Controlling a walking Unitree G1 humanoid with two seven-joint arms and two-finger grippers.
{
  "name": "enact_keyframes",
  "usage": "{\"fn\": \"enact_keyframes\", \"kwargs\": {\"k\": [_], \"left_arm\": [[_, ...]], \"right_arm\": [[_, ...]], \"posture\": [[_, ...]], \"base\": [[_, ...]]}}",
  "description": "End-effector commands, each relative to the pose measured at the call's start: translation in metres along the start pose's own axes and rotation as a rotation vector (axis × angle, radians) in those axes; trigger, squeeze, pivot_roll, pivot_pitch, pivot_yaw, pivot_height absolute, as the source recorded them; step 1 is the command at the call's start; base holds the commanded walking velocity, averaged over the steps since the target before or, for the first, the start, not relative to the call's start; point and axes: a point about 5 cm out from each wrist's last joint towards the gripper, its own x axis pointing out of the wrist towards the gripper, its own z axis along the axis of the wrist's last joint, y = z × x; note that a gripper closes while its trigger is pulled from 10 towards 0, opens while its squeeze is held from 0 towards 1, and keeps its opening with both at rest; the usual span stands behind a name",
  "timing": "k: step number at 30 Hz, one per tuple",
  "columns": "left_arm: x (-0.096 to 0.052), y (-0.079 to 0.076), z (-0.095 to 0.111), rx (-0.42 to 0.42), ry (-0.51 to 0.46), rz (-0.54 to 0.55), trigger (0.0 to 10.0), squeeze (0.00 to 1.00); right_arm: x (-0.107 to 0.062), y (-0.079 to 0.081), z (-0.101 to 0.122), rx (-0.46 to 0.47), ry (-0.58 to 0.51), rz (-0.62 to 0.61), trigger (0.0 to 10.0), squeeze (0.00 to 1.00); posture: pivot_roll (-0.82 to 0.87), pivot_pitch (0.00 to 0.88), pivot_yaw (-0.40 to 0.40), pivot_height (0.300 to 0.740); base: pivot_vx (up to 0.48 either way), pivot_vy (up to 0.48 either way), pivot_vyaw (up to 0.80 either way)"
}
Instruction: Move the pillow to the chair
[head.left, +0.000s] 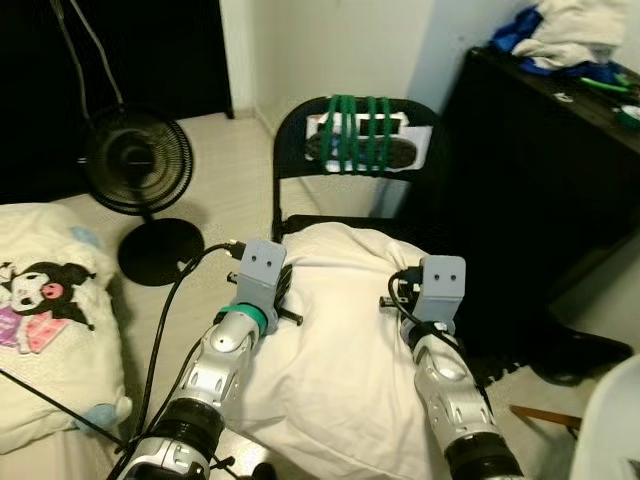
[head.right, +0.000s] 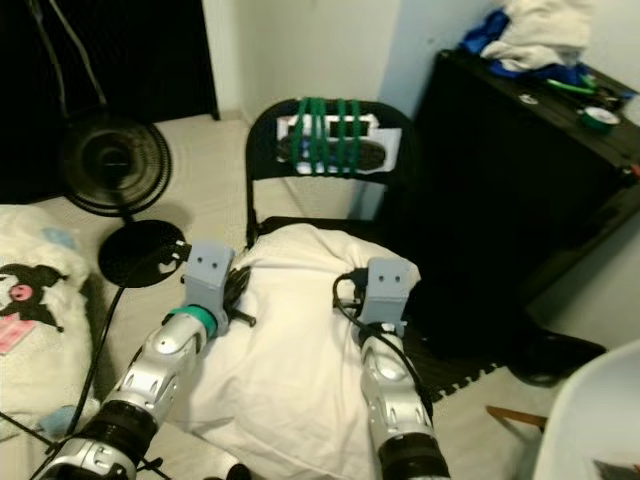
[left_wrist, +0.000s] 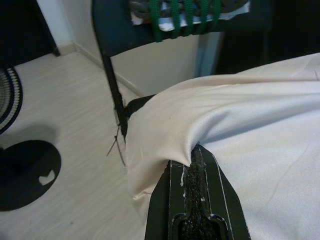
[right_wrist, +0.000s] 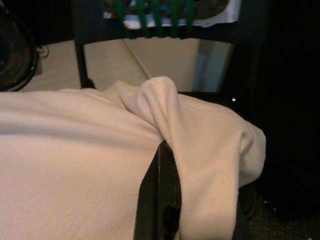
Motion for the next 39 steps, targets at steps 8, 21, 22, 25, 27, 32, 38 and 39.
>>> {"fn": "enact_keyframes", "kwargs": {"k": [8,21,22,25,27,32,38,39], "left_arm": [[0.001,0.002,0.002,0.031,-0.001,-0.013,10.0,0.0],[0.001,0.003,-0.005,-0.05,0.046,0.016,10.0,0.0],[0.001,0.003,-0.005,-0.05,0.046,0.016,10.0,0.0],[0.001,0.003,-0.006,-0.051,0.051,0.018,10.0,0.0],[0.0,0.003,-0.007,-0.054,0.054,0.022,10.0,0.0],[-0.001,0.004,-0.009,-0.053,0.059,0.027,10.0,0.0],[-0.002,0.007,-0.013,-0.014,0.069,0.026,10.0,0.0],[-0.002,0.008,-0.013,-0.012,0.068,0.029,10.0,0.0]], "right_arm": [[0.0,-0.014,0.003,0.01,-0.039,-0.07,10.0,0.0],[-0.001,-0.013,0.0,0.018,-0.026,-0.069,10.0,0.0],[-0.001,-0.013,0.0,0.018,-0.026,-0.069,10.0,0.0],[0.0,-0.012,0.0,0.016,-0.024,-0.058,10.0,0.0],[0.001,-0.01,0.0,0.009,-0.02,-0.043,10.0,0.0],[0.002,-0.008,0.001,0.007,-0.019,-0.035,10.0,0.0],[0.003,-0.006,0.001,0.013,-0.02,-0.032,10.0,0.0],[0.003,-0.006,0.001,0.014,-0.019,-0.032,10.0,0.0]], "posture": [[-0.08,0.0,0.042,0.74],[-0.07,0.003,0.03,0.74],[-0.07,0.003,0.03,0.74],[-0.07,0.004,0.022,0.74],[-0.07,0.004,0.022,0.74],[-0.07,0.001,0.017,0.74],[-0.07,0.0,0.007,0.74],[-0.07,0.0,0.005,0.74]], "base": [[0.0,-0.097,0.0],[0.0,-0.148,0.0],[0.0,0.0,0.0],[0.0,0.0,0.0],[0.0,0.0,0.0],[0.0,0.0,0.0],[0.0,0.0,0.0],[0.0,0.0,0.0]]}}
